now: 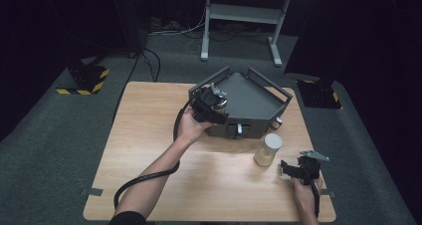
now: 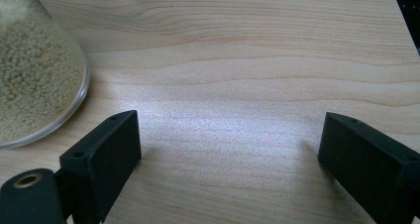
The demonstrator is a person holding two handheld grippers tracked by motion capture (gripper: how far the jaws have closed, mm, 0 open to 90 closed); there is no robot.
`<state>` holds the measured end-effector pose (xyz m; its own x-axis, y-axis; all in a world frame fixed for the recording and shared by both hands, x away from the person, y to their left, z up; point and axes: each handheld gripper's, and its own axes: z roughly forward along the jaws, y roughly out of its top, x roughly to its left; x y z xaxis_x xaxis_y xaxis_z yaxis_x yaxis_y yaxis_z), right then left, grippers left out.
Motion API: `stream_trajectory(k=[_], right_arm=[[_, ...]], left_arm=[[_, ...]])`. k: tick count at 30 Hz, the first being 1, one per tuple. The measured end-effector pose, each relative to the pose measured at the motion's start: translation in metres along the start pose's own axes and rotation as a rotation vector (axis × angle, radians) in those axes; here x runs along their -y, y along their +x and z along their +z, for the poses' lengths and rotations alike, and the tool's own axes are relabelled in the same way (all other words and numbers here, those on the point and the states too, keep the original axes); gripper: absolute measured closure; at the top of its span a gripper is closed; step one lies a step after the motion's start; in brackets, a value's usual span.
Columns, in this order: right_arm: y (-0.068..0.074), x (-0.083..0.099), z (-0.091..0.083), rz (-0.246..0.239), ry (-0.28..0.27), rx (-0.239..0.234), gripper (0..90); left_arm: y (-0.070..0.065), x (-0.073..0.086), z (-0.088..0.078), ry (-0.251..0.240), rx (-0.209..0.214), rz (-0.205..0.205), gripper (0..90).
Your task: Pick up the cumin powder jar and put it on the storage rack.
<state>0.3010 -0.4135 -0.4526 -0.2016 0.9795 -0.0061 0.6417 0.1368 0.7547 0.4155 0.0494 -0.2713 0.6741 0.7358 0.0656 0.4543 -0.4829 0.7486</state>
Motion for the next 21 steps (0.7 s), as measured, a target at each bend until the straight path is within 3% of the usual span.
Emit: stream_trajectory(k=[7, 16, 21], right_arm=[[0.000, 0.000, 0.000, 0.002, -0.002, -0.002, 8.8], [-0.001, 0.001, 0.000, 0.004, -0.003, -0.004, 8.8], [-0.001, 0.000, 0.000, 0.000, -0.002, -0.007, 8.8]], left_arm=[[0.002, -0.014, 0.010, 0.016, -0.029, -0.016, 30.9], [0.004, -0.029, 0.035, 0.044, -0.070, -0.041, 30.9], [0.009, -0.038, 0.054, 0.059, -0.079, -0.076, 30.9]])
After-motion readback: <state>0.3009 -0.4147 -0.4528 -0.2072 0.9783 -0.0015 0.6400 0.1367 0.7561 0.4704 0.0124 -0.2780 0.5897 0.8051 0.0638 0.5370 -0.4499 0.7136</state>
